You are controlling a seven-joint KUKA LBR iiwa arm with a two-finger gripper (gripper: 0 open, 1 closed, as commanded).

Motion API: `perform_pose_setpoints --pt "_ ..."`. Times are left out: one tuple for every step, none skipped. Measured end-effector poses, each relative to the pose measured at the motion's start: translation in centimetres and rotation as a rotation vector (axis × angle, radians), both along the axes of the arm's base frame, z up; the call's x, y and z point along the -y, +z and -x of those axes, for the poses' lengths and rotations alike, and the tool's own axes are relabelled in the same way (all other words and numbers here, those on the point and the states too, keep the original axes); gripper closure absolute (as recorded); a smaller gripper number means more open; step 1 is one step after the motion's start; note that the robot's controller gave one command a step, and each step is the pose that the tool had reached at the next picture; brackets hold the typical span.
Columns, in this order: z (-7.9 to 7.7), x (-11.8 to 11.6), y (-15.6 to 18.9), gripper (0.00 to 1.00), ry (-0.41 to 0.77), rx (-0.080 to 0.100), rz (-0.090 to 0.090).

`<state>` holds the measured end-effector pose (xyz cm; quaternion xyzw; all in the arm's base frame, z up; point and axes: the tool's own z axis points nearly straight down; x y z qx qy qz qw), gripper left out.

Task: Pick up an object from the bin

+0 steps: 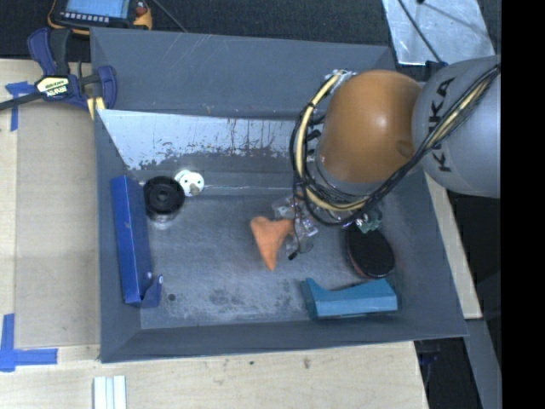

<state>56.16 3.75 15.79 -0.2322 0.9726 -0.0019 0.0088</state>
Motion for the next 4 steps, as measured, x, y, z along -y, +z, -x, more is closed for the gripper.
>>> perform_pose_setpoints --pt "1.0 2.3 -6.5 1.00 0.030 -0.011 -0.002" --pt "1.8 1.6 -8.6 1.00 -0.007 -0.010 0.000" --pt "1.8 1.6 -8.6 1.00 -0.008 -0.010 0.000" --pt "2.6 1.4 -8.4 1.00 -0.004 0.003 -0.001"
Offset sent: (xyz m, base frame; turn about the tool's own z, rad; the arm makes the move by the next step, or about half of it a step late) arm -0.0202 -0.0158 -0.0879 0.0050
